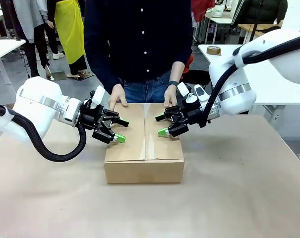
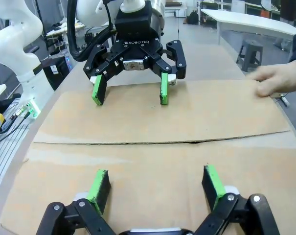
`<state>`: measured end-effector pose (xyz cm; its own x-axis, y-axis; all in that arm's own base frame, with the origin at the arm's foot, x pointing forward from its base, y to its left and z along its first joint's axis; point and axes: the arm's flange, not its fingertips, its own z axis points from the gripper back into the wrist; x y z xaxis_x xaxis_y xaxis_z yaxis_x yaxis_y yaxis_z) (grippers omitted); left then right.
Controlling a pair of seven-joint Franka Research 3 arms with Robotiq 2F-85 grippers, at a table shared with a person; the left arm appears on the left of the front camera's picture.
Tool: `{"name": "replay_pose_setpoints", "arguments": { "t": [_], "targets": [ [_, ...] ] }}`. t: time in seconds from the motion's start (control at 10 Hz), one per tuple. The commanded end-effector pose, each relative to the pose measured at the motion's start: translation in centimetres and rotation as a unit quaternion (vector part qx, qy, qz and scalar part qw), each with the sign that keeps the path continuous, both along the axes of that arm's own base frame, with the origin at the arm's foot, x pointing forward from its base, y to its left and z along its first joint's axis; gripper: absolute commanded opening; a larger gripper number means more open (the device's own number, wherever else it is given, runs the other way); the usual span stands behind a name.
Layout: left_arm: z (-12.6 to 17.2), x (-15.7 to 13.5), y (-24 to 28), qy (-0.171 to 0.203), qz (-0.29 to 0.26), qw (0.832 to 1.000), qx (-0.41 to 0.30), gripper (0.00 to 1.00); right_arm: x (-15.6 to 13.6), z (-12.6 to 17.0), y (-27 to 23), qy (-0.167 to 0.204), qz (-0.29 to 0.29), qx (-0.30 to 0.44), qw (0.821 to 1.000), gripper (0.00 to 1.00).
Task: Pack the gift set into the box.
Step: Press and hold the closed box until the human finishes sealing it.
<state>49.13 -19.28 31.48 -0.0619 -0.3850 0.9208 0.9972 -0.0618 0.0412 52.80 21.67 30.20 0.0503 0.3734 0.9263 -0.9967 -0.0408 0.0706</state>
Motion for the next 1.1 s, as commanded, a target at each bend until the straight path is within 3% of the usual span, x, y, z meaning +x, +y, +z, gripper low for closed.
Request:
{"name": "replay_pose_setpoints", "arguments": {
  "t": [0.0,1.0],
  "targets": [
    [-0.09,-0.34,0.05,-0.006,-0.009,1.000,0.003,1.00,-0.09,-0.24,0.04,0.002,0.000,-0.001,1.000,1.00],
    [-0.09,-0.34,0.05,-0.006,-0.009,1.000,0.003,1.00,-0.09,-0.24,0.04,0.002,0.000,-0.001,1.000,1.00]
  ]
}}
